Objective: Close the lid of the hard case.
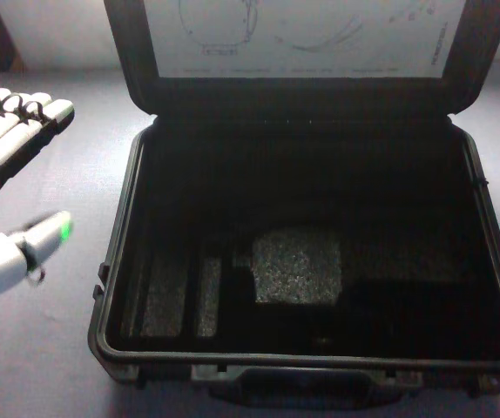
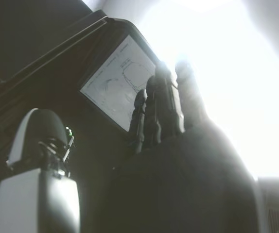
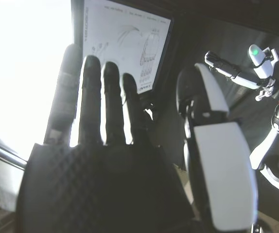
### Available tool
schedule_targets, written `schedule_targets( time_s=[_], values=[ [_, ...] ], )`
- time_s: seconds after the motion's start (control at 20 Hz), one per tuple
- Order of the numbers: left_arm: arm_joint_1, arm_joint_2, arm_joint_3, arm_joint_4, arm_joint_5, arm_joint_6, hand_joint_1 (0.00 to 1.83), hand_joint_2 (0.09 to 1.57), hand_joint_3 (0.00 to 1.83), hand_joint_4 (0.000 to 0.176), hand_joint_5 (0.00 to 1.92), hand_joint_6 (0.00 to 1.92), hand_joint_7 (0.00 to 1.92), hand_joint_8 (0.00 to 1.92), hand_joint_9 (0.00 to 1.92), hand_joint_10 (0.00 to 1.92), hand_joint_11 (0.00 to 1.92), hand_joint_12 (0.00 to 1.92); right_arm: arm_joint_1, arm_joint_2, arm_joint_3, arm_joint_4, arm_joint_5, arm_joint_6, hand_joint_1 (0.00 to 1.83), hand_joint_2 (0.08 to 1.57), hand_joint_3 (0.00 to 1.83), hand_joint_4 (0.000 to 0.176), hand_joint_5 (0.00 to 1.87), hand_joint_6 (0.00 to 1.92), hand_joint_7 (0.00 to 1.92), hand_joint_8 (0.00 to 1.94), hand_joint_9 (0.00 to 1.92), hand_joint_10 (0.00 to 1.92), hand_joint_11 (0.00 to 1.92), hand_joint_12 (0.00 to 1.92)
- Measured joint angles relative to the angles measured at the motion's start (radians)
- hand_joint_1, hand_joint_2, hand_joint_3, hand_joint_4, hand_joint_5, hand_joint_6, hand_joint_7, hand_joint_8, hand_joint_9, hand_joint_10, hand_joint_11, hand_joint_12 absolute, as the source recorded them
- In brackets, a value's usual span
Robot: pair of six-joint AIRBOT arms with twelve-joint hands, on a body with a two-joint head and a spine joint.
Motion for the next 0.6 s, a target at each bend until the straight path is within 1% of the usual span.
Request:
schedule_targets(
  time_s=[0.1, 0.2, 0.25, 0.3, 0.35, 0.45, 0.55, 0.6],
  values=[
    [0.000, -0.001, 0.000, 0.002, 0.000, -0.001, 0.00, 1.50, 0.03, 0.000, 0.01, 0.00, 0.00, 0.00, 0.00, 0.00, 0.00, 0.00, 0.001, 0.000, 0.000, -0.001, 0.004, 0.000, 0.00, 1.57, 0.03, 0.000, 0.07, 0.00, 0.04, 0.00, 0.00, 0.00, 0.00, 0.00],
    [-0.005, -0.016, 0.021, 0.003, 0.006, -0.019, 0.00, 1.50, 0.03, 0.000, 0.00, 0.00, 0.00, 0.00, 0.00, 0.00, 0.00, 0.00, 0.002, -0.002, 0.005, -0.005, 0.002, 0.000, 0.00, 1.57, 0.03, 0.000, 0.06, 0.00, 0.03, 0.00, 0.00, 0.00, 0.00, 0.00],
    [-0.021, -0.022, 0.037, 0.003, 0.025, -0.022, 0.00, 1.49, 0.02, 0.000, 0.00, 0.00, 0.00, 0.00, 0.00, 0.00, 0.00, 0.00, 0.013, -0.003, 0.014, -0.006, -0.005, 0.000, 0.00, 1.57, 0.02, 0.000, 0.06, 0.00, 0.02, 0.00, 0.00, 0.00, 0.00, 0.00],
    [-0.049, -0.028, 0.053, -0.001, 0.047, -0.022, 0.00, 1.54, 0.02, 0.000, 0.00, 0.00, 0.00, 0.00, 0.00, 0.00, 0.00, 0.00, 0.029, -0.006, 0.026, -0.003, -0.024, 0.000, 0.00, 1.56, 0.02, 0.000, 0.07, 0.00, 0.03, 0.00, 0.00, 0.00, 0.00, 0.00],
    [-0.080, -0.031, 0.071, -0.002, 0.063, -0.023, 0.00, 1.56, 0.02, 0.000, 0.00, 0.00, 0.00, 0.00, 0.00, 0.00, 0.00, 0.00, 0.054, -0.009, 0.043, 0.001, -0.046, 0.000, 0.00, 1.55, 0.01, 0.000, 0.06, 0.00, 0.03, 0.00, 0.00, 0.00, 0.00, 0.00],
    [-0.151, -0.039, 0.122, 0.008, 0.102, -0.025, 0.00, 1.55, 0.01, 0.000, 0.00, 0.00, 0.00, 0.00, 0.00, 0.00, 0.00, 0.00, 0.106, -0.019, 0.088, 0.005, -0.102, 0.000, 0.00, 1.51, 0.00, 0.000, 0.07, 0.00, 0.04, 0.01, 0.00, 0.00, 0.00, 0.00],
    [-0.187, -0.051, 0.153, -0.002, 0.141, -0.024, 0.00, 1.54, 0.01, 0.000, 0.01, 0.00, 0.00, 0.00, 0.00, 0.00, 0.00, 0.00, 0.139, -0.030, 0.114, 0.016, -0.152, 0.000, 0.00, 1.49, 0.00, 0.000, 0.07, 0.00, 0.05, 0.01, 0.00, 0.00, 0.00, 0.00],
    [-0.187, -0.051, 0.153, -0.010, 0.151, -0.024, 0.00, 1.55, 0.01, 0.000, 0.00, 0.00, 0.00, 0.00, 0.00, 0.00, 0.00, 0.00, 0.138, -0.030, 0.114, 0.026, -0.169, -0.001, 0.00, 1.48, 0.00, 0.000, 0.07, 0.00, 0.05, 0.01, 0.00, 0.00, 0.01, 0.00]
  ],
)
